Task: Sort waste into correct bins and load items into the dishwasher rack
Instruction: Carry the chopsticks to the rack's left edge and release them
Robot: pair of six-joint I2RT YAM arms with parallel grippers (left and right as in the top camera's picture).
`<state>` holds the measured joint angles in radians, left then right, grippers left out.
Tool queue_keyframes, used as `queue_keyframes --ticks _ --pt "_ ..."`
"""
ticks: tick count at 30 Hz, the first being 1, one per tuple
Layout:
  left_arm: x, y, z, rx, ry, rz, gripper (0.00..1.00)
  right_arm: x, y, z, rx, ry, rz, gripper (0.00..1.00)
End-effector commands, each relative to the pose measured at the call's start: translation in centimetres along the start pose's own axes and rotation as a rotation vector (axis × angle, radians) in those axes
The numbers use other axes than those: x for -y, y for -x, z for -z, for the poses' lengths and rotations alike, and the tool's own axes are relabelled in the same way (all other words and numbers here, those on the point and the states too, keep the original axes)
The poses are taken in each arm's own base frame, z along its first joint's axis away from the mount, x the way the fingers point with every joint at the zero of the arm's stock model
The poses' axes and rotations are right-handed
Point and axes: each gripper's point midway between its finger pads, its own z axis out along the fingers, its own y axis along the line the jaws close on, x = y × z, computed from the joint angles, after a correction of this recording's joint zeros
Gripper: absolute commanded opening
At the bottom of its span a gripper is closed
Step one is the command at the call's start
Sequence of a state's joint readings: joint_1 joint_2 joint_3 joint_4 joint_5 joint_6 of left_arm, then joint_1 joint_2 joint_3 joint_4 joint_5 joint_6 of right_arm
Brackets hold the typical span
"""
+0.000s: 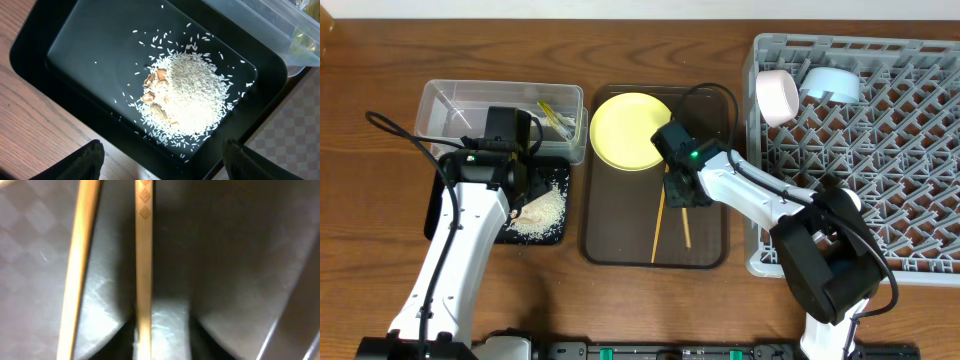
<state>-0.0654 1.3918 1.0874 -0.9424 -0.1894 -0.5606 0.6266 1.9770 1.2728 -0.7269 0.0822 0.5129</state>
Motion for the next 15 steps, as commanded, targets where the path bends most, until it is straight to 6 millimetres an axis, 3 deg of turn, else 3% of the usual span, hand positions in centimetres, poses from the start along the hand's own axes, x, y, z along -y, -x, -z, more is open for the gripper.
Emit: queue_keyframes --ticks 1,3,11,15 --pt "-0.3 -0.1 0.0 0.0 0.008 -0.007 0.78 0.2 -0.6 -0.5 -0.013 -0.035 -0.018 0.08" --pt "-0.3 -0.1 0.0 0.0 0.008 -0.007 0.78 0.4 -0.5 -0.5 -0.016 -0.037 -0.022 0.01" --pt "-0.3 -0.1 0.0 0.0 0.008 -0.007 0.78 0.6 -0.8 -0.4 -0.038 -0.025 -0.03 0.01" --pt "-0.3 -0.1 0.0 0.0 0.008 -0.007 0.78 1.1 -0.2 0.8 -0.017 -0.015 -0.004 0.01"
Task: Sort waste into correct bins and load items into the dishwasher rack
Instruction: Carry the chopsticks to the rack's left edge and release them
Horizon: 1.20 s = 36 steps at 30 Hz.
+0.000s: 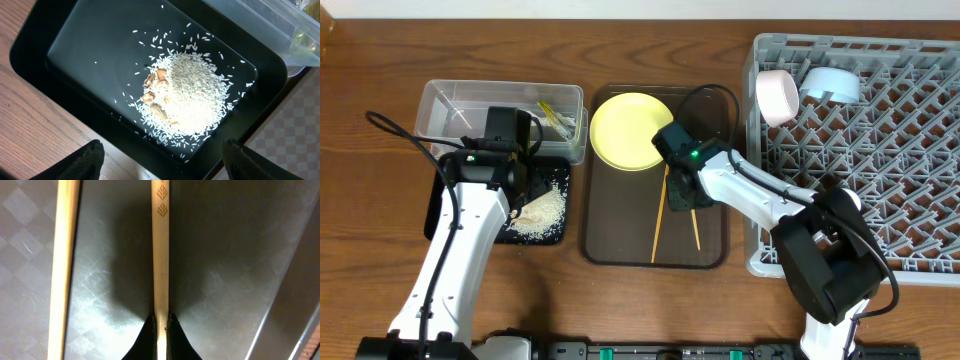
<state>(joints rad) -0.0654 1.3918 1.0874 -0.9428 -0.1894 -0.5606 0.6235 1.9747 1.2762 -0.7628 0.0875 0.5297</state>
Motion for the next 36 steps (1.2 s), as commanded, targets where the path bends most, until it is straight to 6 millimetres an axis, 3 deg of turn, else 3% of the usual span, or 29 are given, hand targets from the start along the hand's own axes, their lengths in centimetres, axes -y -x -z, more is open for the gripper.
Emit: queue_keyframes --ticks 1,7,11,15,22,31,33,36 --pt "-0.3 -0.1 0.0 0.0 0.007 -0.007 0.78 0.7 0.6 1.4 0.023 0.012 0.019 0.01" --pt "-0.3 -0.1 0.0 0.001 0.008 -0.007 0.78 2.4 3.1 7.2 0.163 0.069 0.013 0.01" --pt "-0.3 0.0 0.0 0.002 0.007 -0.006 0.78 5.0 4.1 11.3 0.249 0.085 -0.014 0.01" --pt "-0.2 0.1 0.0 0.007 0.003 -0.005 0.78 8.3 3.9 13.6 0.273 0.068 -0.061 0.01" --pt "-0.1 0.2 0.0 0.009 0.001 -0.004 0.78 13.4 2.2 13.1 0.188 0.009 -0.179 0.01" --pt "-0.1 0.2 0.0 0.009 0.001 -0.004 0.78 14.3 1.0 10.5 0.154 -0.009 -0.16 0.02" --pt "-0.1 0.1 0.0 0.009 0.001 -0.004 0.78 14.3 1.0 10.0 0.157 -0.009 -0.149 0.08" --pt "-0.1 0.1 0.0 0.009 0.0 -0.004 0.78 14.3 1.0 9.6 0.162 -0.01 -0.142 0.32"
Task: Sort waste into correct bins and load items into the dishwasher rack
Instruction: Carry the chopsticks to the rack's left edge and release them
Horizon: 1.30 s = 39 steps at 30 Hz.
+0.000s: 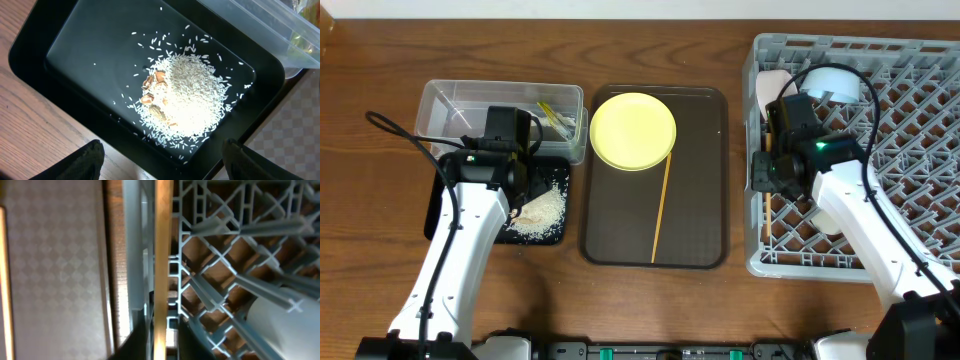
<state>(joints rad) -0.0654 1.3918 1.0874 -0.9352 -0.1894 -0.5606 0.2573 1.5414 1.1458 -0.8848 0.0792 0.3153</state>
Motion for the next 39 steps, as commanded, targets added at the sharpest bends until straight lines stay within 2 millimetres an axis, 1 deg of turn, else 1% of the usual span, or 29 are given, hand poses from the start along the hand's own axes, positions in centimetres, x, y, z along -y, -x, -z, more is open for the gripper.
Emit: queue_keyframes --ticks 1,3,7,9,11,14,16,19,21,23,27,32,35,37,39 --pt "-0.2 0.0 0.0 0.003 0.005 -0.006 0.78 0.5 -0.1 -0.3 0.004 -0.011 0.017 0.37" --pt "-0.2 0.0 0.0 0.003 0.005 -0.006 0.78 0.5 0.3 -0.2 0.02 -0.012 0.016 0.42" --pt "-0.2 0.0 0.0 0.002 0.005 -0.006 0.78 0.1 1.5 0.4 0.067 0.003 0.012 0.44" --pt "-0.2 0.0 0.0 0.002 0.005 -0.006 0.79 -0.5 2.6 1.3 0.113 0.035 0.029 0.46" --pt "-0.2 0.0 0.1 0.003 0.004 -0.006 0.79 -2.2 3.7 2.5 0.166 0.114 0.059 0.46" --pt "-0.2 0.0 0.0 0.003 0.005 -0.006 0.78 -6.3 5.1 4.3 0.25 0.293 0.133 0.49" --pt "-0.2 0.0 0.0 0.003 0.004 -0.006 0.78 -8.5 5.4 4.9 0.278 0.367 0.168 0.5" --pt "-0.2 0.0 0.0 0.002 0.003 -0.006 0.79 -11.1 4.8 5.0 0.284 0.407 0.224 0.5" --pt "-0.2 0.0 0.0 0.002 0.002 -0.006 0.78 -12.8 4.1 4.4 0.268 0.423 0.262 0.5" --pt "-0.2 0.0 0.0 0.002 0.002 -0.006 0.78 -14.3 3.1 3.4 0.238 0.423 0.293 0.52" --pt "-0.2 0.0 0.0 0.002 0.002 -0.006 0.79 -16.3 0.6 -0.1 0.148 0.346 0.268 0.52" --pt "-0.2 0.0 0.0 0.002 0.002 -0.006 0.78 -17.8 -1.8 -4.1 0.076 0.264 0.244 0.52" --pt "-0.2 0.0 0.0 0.001 0.002 -0.006 0.79 -18.5 -3.0 -6.1 0.05 0.226 0.238 0.52" --pt "-0.2 0.0 0.0 0.001 0.002 -0.006 0.78 -18.7 -3.8 -7.3 0.039 0.191 0.23 0.51" --pt "-0.2 0.0 0.0 0.001 0.002 -0.006 0.79 -18.4 -4.3 -8.3 0.033 0.144 0.222 0.49"
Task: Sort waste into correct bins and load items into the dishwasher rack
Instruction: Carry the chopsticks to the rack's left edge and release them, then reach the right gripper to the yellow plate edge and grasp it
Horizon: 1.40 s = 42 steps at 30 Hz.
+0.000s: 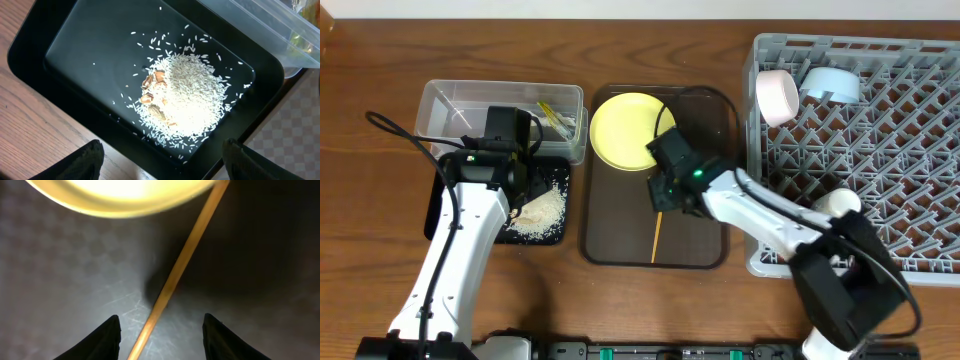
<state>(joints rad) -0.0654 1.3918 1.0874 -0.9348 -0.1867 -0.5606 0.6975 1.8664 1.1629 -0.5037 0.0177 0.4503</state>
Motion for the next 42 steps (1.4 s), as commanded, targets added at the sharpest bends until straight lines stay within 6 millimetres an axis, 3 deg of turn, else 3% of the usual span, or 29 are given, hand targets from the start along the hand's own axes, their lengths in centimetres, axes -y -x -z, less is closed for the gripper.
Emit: queue_keyframes --ticks 1,4,10,15,21,28,33,37,42 --pt "-0.2 0.0 0.0 0.003 0.005 -0.006 0.79 0.7 -0.4 -1.3 0.011 -0.096 -0.055 0.48" --pt "-0.2 0.0 0.0 0.003 0.005 -0.006 0.79 1.0 -1.0 -1.9 -0.007 -0.123 -0.054 0.43" --pt "-0.2 0.0 0.0 0.003 0.005 -0.006 0.79 1.4 -1.4 -2.0 -0.022 -0.136 -0.093 0.12" --pt "-0.2 0.0 0.0 0.003 0.005 -0.006 0.79 2.6 -1.4 -1.5 -0.038 -0.155 -0.124 0.01" --pt "-0.2 0.0 0.0 0.003 0.005 -0.006 0.79 4.4 0.4 1.3 0.02 -0.173 -0.138 0.01" --pt "-0.2 0.0 0.0 0.003 0.005 -0.006 0.79 7.4 4.6 9.1 0.201 -0.138 -0.164 0.01" --pt "-0.2 0.0 0.0 0.003 0.005 -0.006 0.79 10.3 5.4 13.9 0.283 -0.153 -0.181 0.01" --pt "-0.2 0.0 0.0 0.003 0.004 -0.006 0.79 13.7 4.2 14.9 0.25 -0.214 -0.253 0.01" --pt "-0.2 0.1 0.0 0.005 0.003 -0.005 0.79 17.6 1.9 14.0 0.138 -0.295 -0.336 0.01"
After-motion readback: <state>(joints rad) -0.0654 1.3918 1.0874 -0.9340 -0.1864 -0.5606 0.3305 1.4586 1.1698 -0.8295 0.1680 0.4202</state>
